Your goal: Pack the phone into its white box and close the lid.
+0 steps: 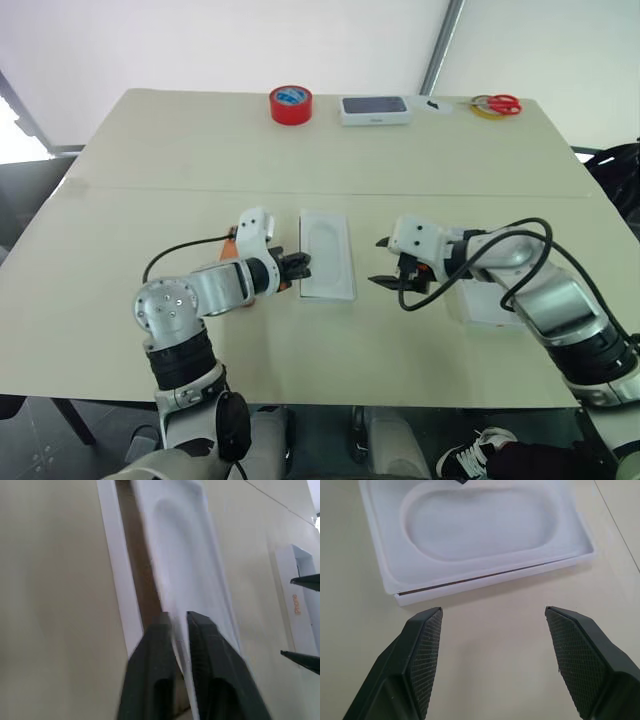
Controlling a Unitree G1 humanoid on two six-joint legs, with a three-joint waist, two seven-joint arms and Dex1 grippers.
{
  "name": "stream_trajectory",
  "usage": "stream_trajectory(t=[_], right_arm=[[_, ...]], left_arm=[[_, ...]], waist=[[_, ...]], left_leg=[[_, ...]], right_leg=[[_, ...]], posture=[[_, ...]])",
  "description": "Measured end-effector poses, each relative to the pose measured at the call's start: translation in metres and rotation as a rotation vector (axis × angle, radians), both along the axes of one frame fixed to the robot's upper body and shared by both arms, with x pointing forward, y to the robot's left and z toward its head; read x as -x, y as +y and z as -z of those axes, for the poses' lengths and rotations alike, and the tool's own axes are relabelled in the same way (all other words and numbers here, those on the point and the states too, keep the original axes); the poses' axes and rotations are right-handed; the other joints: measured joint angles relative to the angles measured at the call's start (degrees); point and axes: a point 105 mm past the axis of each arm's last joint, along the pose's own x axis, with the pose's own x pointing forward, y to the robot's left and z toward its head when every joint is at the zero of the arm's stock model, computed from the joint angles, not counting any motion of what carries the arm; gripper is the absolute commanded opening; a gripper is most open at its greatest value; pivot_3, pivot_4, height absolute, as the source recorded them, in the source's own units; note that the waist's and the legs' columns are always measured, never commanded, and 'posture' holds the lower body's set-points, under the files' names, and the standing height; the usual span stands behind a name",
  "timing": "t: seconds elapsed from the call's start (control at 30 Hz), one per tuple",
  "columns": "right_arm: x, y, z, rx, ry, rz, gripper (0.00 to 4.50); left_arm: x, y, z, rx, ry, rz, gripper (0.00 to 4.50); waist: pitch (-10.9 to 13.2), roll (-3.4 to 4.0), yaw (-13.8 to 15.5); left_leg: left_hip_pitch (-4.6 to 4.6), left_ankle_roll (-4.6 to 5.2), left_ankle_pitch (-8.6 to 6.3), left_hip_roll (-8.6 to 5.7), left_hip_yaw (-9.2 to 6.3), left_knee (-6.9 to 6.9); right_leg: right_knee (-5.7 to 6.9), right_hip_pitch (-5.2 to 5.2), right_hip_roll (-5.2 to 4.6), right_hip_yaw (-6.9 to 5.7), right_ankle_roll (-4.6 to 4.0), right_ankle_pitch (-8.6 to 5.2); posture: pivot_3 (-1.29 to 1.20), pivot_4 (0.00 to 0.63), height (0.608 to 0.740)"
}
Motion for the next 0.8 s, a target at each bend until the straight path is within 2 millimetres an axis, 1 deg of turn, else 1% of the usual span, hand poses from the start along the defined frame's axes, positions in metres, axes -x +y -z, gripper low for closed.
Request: stream_trajectory(t=[0.1, 0.27, 0.3, 0.33, 0.37, 0.4, 0.43, 0.5, 0.57, 0.6, 0.63, 0.67, 0.73, 0.8], right_arm=[[-0.001, 0.000, 0.000, 0.002, -0.006, 0.005, 3.47], [-0.003, 0.000, 0.001, -0.003, -0.014, 0.009, 3.47], [-0.004, 0.001, 0.000, -0.012, -0.018, 0.011, 2.94], [-0.005, 0.002, -0.001, -0.022, -0.020, 0.012, 2.65], [-0.007, 0.004, -0.002, -0.030, -0.023, 0.012, 2.18], [-0.008, 0.006, -0.005, -0.037, -0.031, 0.013, 1.61], [-0.009, 0.007, -0.007, -0.041, -0.037, 0.014, 1.17], [-0.015, 0.010, -0.011, -0.068, -0.047, 0.034, 0.03], [-0.020, 0.018, -0.015, -0.093, -0.059, 0.044, 0.03], [-0.021, 0.022, -0.016, -0.098, -0.065, 0.044, 0.03], [-0.024, 0.032, -0.017, -0.109, -0.079, 0.044, 0.03], [-0.028, 0.042, -0.018, -0.115, -0.092, 0.052, 0.03], [-0.034, 0.057, -0.016, -0.114, -0.105, 0.066, 0.03], [-0.038, 0.066, -0.011, -0.108, -0.104, 0.078, 0.03]], left_arm=[[0.001, -0.003, -0.005, 0.021, -0.016, 0.022, 3.37], [-0.003, 0.001, -0.017, 0.050, -0.048, 0.003, 3.37], [-0.004, 0.003, -0.021, 0.056, -0.061, 0.000, 3.42], [-0.005, 0.004, -0.023, 0.051, -0.071, 0.000, 3.42], [-0.007, 0.007, -0.028, 0.044, -0.089, -0.001, 3.42], [-0.008, 0.011, -0.034, 0.033, -0.114, -0.003, 3.42], [-0.009, 0.013, -0.038, 0.025, -0.134, -0.004, 3.42], [-0.009, 0.025, -0.048, -0.006, -0.193, -0.008, 3.42], [-0.010, 0.039, -0.060, -0.067, -0.292, -0.027, 3.42], [-0.009, 0.046, -0.063, -0.108, -0.331, -0.037, 3.42], [-0.006, 0.058, -0.064, -0.181, -0.383, -0.041, 3.42], [-0.002, 0.069, -0.058, -0.263, -0.406, -0.030, 3.42], [0.006, 0.083, -0.040, -0.382, -0.419, 0.019, 3.42], [0.015, 0.091, -0.022, -0.455, -0.420, 0.090, 3.42]], waist=[[0.0, 0.00, 0.0], [0.0, 0.00, 0.0], [0.0, 0.00, -0.1], [0.0, 0.00, -0.1], [0.0, 0.00, -0.1], [0.0, 0.00, -0.1], [0.0, 0.00, -0.1], [0.0, 0.00, -0.2], [0.0, 0.01, -0.4], [0.0, 0.05, -0.4], [0.0, 0.07, -0.8], [0.0, 0.09, -1.3], [0.0, 0.12, -1.5], [0.0, 0.16, -1.4]], left_leg=[[0.01, 0.00, 0.00, 0.00, 0.00, 0.00], [0.01, 0.00, 0.00, -0.01, 0.00, 0.00], [0.01, 0.00, 0.00, -0.01, 0.00, 0.00], [0.00, 0.00, 0.00, -0.01, 0.00, 0.00], [0.00, 0.00, 0.00, -0.02, 0.00, 0.00], [0.00, 0.00, 0.00, -0.02, 0.00, 0.00], [0.01, 0.00, 0.00, -0.02, 0.00, 0.00], [0.01, -0.01, 0.00, -0.02, 0.02, -0.01], [0.02, -0.04, 0.02, -0.02, 0.03, -0.06], [0.02, -0.05, 0.02, -0.01, 0.03, -0.09], [0.06, -0.10, 0.04, 0.00, 0.08, -0.17], [0.06, -0.14, 0.07, 0.00, 0.10, -0.21], [0.04, -0.17, 0.09, 0.01, 0.10, -0.25], [-0.01, -0.16, 0.08, 0.07, 0.11, -0.26]], right_leg=[[0.00, 0.00, 0.00, 0.00, -0.01, 0.00], [0.00, 0.00, 0.01, 0.00, -0.01, 0.00], [-0.01, 0.00, 0.01, 0.00, -0.01, 0.00], [0.00, 0.00, 0.01, 0.00, -0.01, 0.00], [0.00, 0.00, 0.02, 0.00, 0.00, 0.00], [0.00, 0.00, 0.02, 0.00, 0.00, 0.00], [0.00, 0.00, 0.02, 0.00, 0.00, 0.00], [-0.01, -0.01, 0.04, 0.00, -0.01, 0.00], [0.00, -0.03, 0.06, 0.01, -0.05, -0.01], [0.00, -0.05, 0.07, 0.01, -0.14, -0.06], [0.00, -0.08, 0.09, 0.05, -0.20, -0.08], [0.01, -0.10, 0.09, 0.07, -0.24, -0.08], [-0.02, -0.14, 0.10, 0.07, -0.30, -0.06], [-0.04, -0.20, 0.09, 0.07, -0.34, -0.07]], posture=[[0.00, 0.150, 0.739], [0.00, 0.150, 0.739], [0.00, 0.150, 0.739], [0.00, 0.150, 0.739], [0.00, 0.150, 0.739], [0.00, 0.150, 0.739], [0.00, 0.150, 0.739], [0.00, 0.150, 0.739], [0.00, 0.150, 0.739], [0.00, 0.150, 0.739], [0.00, 0.150, 0.739], [0.00, 0.150, 0.739], [0.00, 0.150, 0.739], [0.00, 0.150, 0.739]])
